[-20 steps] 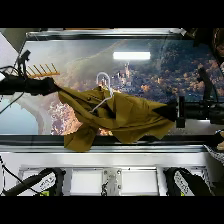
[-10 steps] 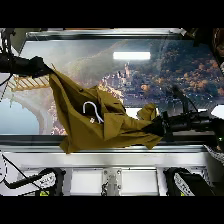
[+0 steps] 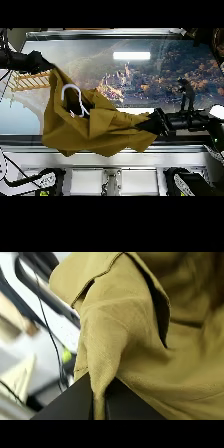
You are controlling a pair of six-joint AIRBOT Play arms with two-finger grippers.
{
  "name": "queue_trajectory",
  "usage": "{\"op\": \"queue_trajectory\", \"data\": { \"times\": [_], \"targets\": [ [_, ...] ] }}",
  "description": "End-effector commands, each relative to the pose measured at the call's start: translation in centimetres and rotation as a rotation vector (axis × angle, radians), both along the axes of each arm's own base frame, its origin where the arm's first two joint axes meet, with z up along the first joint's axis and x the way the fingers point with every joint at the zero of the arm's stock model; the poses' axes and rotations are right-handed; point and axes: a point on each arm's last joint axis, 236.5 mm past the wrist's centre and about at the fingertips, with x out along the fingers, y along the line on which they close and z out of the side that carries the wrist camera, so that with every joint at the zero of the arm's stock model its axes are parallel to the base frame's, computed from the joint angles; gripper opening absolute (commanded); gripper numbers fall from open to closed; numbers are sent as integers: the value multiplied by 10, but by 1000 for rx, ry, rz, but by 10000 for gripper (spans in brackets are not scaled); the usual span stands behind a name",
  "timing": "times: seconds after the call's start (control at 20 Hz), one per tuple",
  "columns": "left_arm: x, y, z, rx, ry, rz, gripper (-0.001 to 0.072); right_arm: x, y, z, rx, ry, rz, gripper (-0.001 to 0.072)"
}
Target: Fold the clothes and pants, and hang the long-sleeved shirts on hangers.
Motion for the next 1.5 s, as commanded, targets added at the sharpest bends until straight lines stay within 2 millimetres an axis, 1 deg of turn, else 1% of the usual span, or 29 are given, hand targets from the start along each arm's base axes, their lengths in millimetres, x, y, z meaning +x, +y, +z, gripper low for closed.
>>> {"op": "queue_trajectory", "data": {
  "times": [0.0,0.1,0.2,0.25,0.3,0.35,0.4,0.5,0.55,0.65,0.75,0.85,0.95,1.0,1.05,1.15,1.25,1.35,1.45],
  "targets": [
    [3,-20,22,-114,-47,-26,593,13,0,32,134,-38,-57,8],
    [6,-19,38,-141,-99,-4,592,21,-1,37,151,-59,-94,9],
    [9,-15,60,-130,-184,39,591,34,-3,41,169,-64,-147,11],
    [8,-12,72,-119,-226,56,529,40,-4,44,181,-62,-177,12],
    [4,-13,82,-117,-257,62,337,45,-5,48,198,-60,-196,13],
    [-2,-14,92,-109,-287,58,171,50,-7,50,207,-58,-219,17],
    [-8,-15,100,-93,-320,44,21,53,-8,51,210,-56,-230,17],
    [-20,-20,114,-79,-362,25,14,53,-8,51,207,-71,-232,13],
    [-26,-23,119,-76,-373,17,14,58,-9,50,204,-71,-255,11],
    [-35,-28,129,-72,-399,7,14,79,-17,52,184,-90,-374,9],
    [-44,-35,135,-68,-416,-11,14,102,-34,58,122,-148,-506,8],
    [-49,-37,131,-17,-416,-23,14,125,-64,64,12,-178,-644,8],
    [-54,-45,121,40,-400,-50,14,143,-103,77,-114,-228,-778,8],
    [-55,-50,117,62,-396,-68,14,148,-124,88,-157,-260,-840,8],
    [-57,-56,114,84,-396,-87,14,152,-144,105,-177,-300,-902,8],
    [-59,-73,109,113,-399,-131,13,157,-187,135,-183,-343,-1046,8],
    [-62,-91,103,115,-391,-180,13,158,-233,158,-192,-363,-1203,8],
    [-63,-109,95,106,-373,-227,14,155,-278,175,-209,-372,-1362,8],
    [-61,-126,84,98,-351,-268,14,148,-323,186,-251,-372,-1527,8]
  ]
}}
